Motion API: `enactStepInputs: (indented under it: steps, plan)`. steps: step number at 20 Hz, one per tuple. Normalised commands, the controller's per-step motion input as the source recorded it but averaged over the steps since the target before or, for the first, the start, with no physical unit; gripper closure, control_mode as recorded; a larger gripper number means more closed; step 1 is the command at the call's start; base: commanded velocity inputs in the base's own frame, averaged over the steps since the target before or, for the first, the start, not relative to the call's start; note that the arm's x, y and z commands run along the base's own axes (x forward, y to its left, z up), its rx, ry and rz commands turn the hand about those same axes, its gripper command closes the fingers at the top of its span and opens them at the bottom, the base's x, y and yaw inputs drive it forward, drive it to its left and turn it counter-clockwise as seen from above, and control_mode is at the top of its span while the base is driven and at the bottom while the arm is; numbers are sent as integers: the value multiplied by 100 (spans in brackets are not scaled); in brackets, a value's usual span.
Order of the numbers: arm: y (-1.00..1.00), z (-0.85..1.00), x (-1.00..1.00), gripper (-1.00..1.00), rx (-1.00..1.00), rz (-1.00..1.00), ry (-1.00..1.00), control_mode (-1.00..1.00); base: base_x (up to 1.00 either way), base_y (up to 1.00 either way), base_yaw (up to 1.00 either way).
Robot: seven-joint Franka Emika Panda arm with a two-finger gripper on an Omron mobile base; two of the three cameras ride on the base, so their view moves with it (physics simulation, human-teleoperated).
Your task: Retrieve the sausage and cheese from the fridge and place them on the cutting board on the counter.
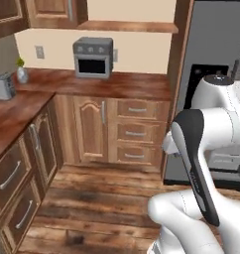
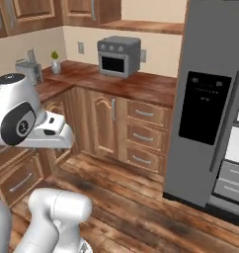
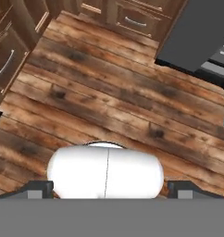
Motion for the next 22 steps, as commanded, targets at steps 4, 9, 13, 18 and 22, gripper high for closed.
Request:
enactStepInputs:
  steps: [4, 9, 13, 18, 22]
  plan:
    - [0, 0, 0, -100, 0, 0, 0, 100, 8, -72, -63]
    - [0, 0, 0, -100, 0, 0, 0, 100, 4, -23, -38]
    - [0, 0, 0, -100, 0, 0, 0, 100, 6, -7, 0]
    - [0, 0, 0, -100, 0, 0, 0, 100, 77, -69, 1]
    - [0, 0, 0, -100, 0, 0, 0, 100, 100, -89, 5]
